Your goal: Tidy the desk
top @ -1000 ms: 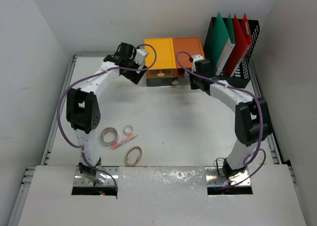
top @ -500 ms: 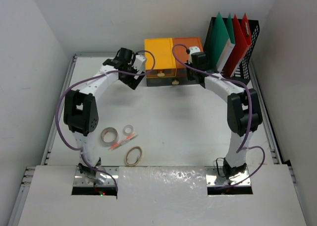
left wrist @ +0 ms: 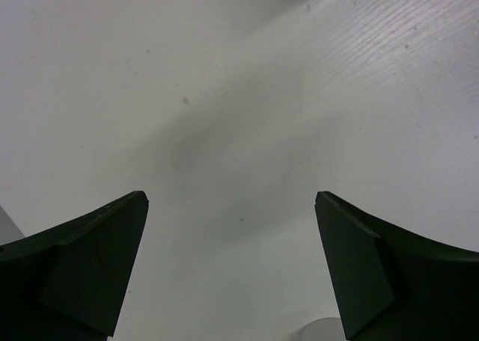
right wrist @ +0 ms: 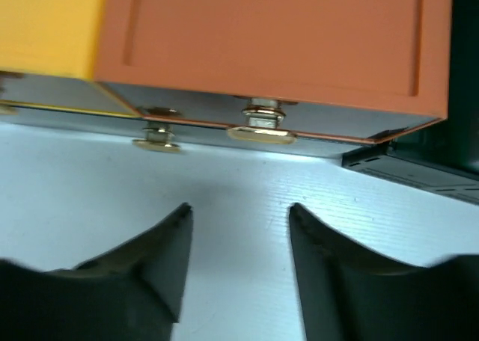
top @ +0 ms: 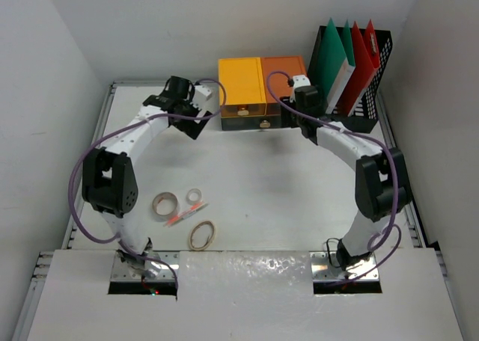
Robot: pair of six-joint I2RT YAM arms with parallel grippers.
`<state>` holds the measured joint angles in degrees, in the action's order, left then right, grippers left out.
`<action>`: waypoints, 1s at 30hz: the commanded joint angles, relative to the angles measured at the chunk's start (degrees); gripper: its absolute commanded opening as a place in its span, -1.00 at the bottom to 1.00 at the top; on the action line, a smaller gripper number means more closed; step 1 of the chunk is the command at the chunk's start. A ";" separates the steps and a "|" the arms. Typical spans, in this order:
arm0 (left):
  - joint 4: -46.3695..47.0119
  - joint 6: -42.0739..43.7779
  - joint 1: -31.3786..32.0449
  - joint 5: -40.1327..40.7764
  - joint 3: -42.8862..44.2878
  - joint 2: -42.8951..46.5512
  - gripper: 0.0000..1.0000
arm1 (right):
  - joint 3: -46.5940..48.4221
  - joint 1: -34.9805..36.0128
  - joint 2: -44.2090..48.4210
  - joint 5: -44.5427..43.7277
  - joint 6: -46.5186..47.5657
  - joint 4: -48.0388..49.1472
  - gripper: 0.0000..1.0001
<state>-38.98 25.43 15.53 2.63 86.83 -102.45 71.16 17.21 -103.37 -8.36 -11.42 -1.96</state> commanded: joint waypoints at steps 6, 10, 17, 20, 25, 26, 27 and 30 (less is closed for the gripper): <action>3.21 -0.73 -10.60 -6.41 -6.84 8.93 0.87 | 0.99 10.99 3.10 -6.93 -6.94 6.43 0.29; 5.14 0.84 -13.85 -6.94 -12.54 12.27 0.87 | 5.91 13.19 -2.00 -8.51 -11.34 7.14 0.30; 8.04 3.39 -15.44 -6.50 -17.39 15.18 0.87 | 13.48 17.94 -9.38 -15.80 -11.96 10.57 0.35; 8.74 3.75 -15.44 -7.73 -18.27 15.62 0.87 | 15.85 18.21 -12.02 -17.83 -11.96 11.10 0.36; 10.42 4.01 -15.44 -8.26 -19.24 14.66 0.86 | 21.39 18.38 -17.73 -17.92 -11.69 9.70 0.36; 10.59 3.93 -15.44 -8.26 -19.24 14.13 0.87 | 22.09 18.38 -18.44 -18.27 -11.61 9.52 0.36; 10.85 3.84 -15.44 -8.17 -19.15 13.86 0.87 | 23.31 18.47 -19.14 -18.62 -11.52 9.34 0.35; 10.68 3.75 -15.44 -9.66 -18.89 13.07 0.87 | 22.98 18.65 -20.47 -19.94 -11.43 10.30 0.34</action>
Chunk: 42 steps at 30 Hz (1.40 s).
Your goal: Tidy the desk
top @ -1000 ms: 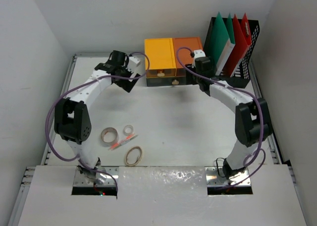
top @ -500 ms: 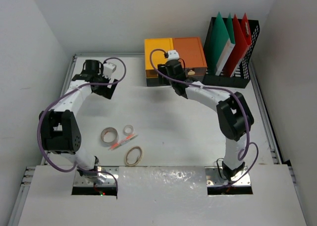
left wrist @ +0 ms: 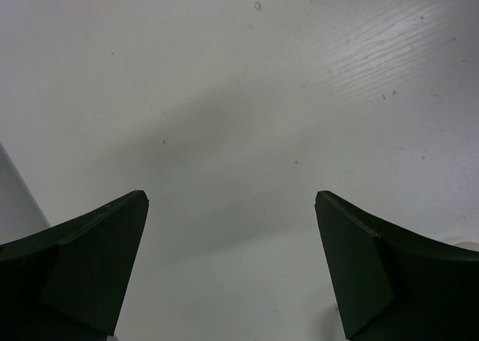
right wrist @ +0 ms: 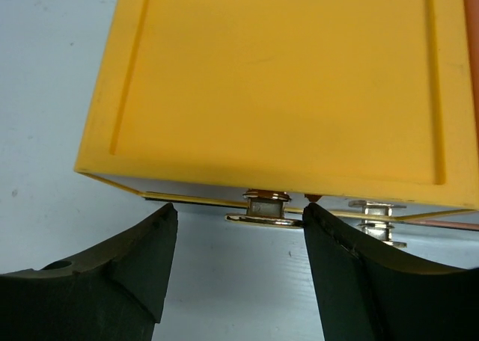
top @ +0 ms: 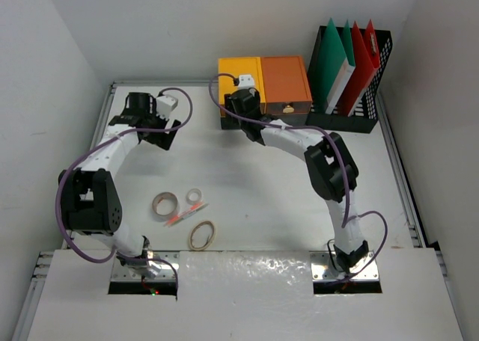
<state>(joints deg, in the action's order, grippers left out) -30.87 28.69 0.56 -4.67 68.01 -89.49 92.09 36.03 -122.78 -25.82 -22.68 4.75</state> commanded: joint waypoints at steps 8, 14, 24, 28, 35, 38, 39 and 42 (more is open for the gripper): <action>2.40 0.49 -1.88 -3.59 0.11 -0.42 0.87 | -2.97 0.88 0.70 -9.50 0.71 11.23 0.13; 2.48 -0.03 -1.88 -3.42 0.20 -1.47 0.87 | -4.47 0.88 0.26 -12.23 -0.70 14.14 0.00; 3.01 0.41 -1.88 -3.24 -0.16 -2.17 0.87 | -4.11 1.23 -0.79 -11.44 -1.76 14.41 -0.47; 2.75 -0.03 -1.96 -3.07 0.46 -2.53 0.87 | -5.25 2.20 0.08 -11.70 -1.84 14.05 -0.81; 2.31 -0.30 -1.88 -2.72 0.55 -1.83 0.87 | -12.62 4.84 4.12 -13.11 -1.84 16.69 -1.00; 2.13 -0.39 -1.88 -2.72 0.37 -1.65 0.87 | -16.58 5.54 6.84 -13.64 -2.02 18.62 -1.00; 2.13 -0.39 -1.96 -2.72 0.37 -1.56 0.87 | -17.55 5.98 7.38 -13.46 -2.19 18.97 -1.00; 2.04 -0.56 -1.88 -2.28 0.55 -1.39 0.87 | -20.54 6.94 9.40 -13.11 -2.37 18.98 -1.00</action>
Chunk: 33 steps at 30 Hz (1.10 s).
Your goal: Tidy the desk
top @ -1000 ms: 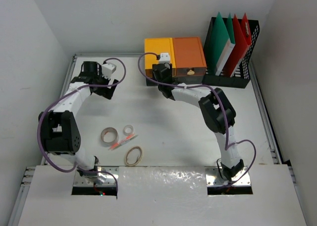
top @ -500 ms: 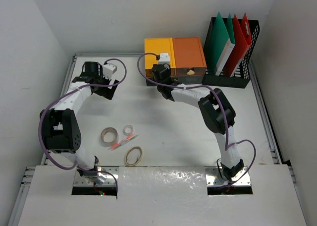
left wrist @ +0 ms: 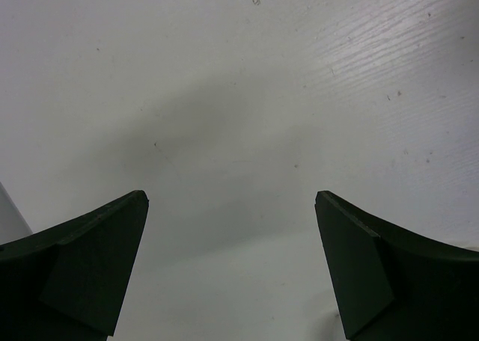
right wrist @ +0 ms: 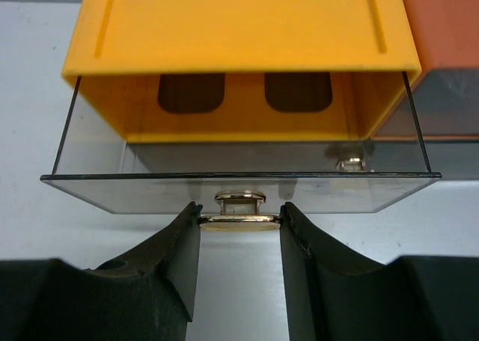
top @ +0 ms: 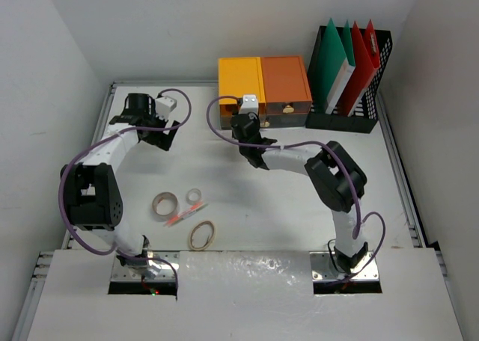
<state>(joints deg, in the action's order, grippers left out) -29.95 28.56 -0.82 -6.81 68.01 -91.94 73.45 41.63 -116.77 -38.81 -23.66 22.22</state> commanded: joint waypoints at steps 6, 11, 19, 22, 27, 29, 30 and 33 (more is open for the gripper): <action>0.86 -0.87 -0.50 -0.40 0.72 1.50 0.87 | -8.23 3.55 7.07 0.13 -2.70 1.86 -1.00; -0.19 -1.13 -0.59 -0.93 1.25 2.03 0.87 | -12.63 4.95 9.72 2.42 -4.81 1.87 -0.95; -3.09 -0.87 -0.50 -0.84 1.69 4.49 0.87 | -14.04 6.01 11.65 6.19 -6.49 0.64 -0.17; -5.02 -0.43 -0.41 -1.27 1.60 7.12 0.86 | -13.33 6.01 12.53 9.27 -6.14 -2.96 0.35; -9.67 4.13 0.29 -4.00 -0.77 15.81 0.80 | -18.86 6.01 21.57 16.56 -3.41 -5.51 0.70; -11.61 5.80 2.75 -5.49 -2.60 19.41 0.62 | -21.59 6.01 25.00 19.81 -1.66 -8.31 0.72; -13.53 7.72 5.19 -5.67 -3.57 20.56 0.53 | -23.16 6.01 28.32 20.43 -0.09 -9.46 0.73; -15.57 10.38 13.87 -2.35 -8.93 23.56 0.30 | -26.41 5.92 34.56 21.93 3.25 -14.30 0.68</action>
<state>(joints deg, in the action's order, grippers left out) -40.49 34.28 5.76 -9.39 63.48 -70.08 49.19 47.46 -88.55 -20.82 -24.91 11.73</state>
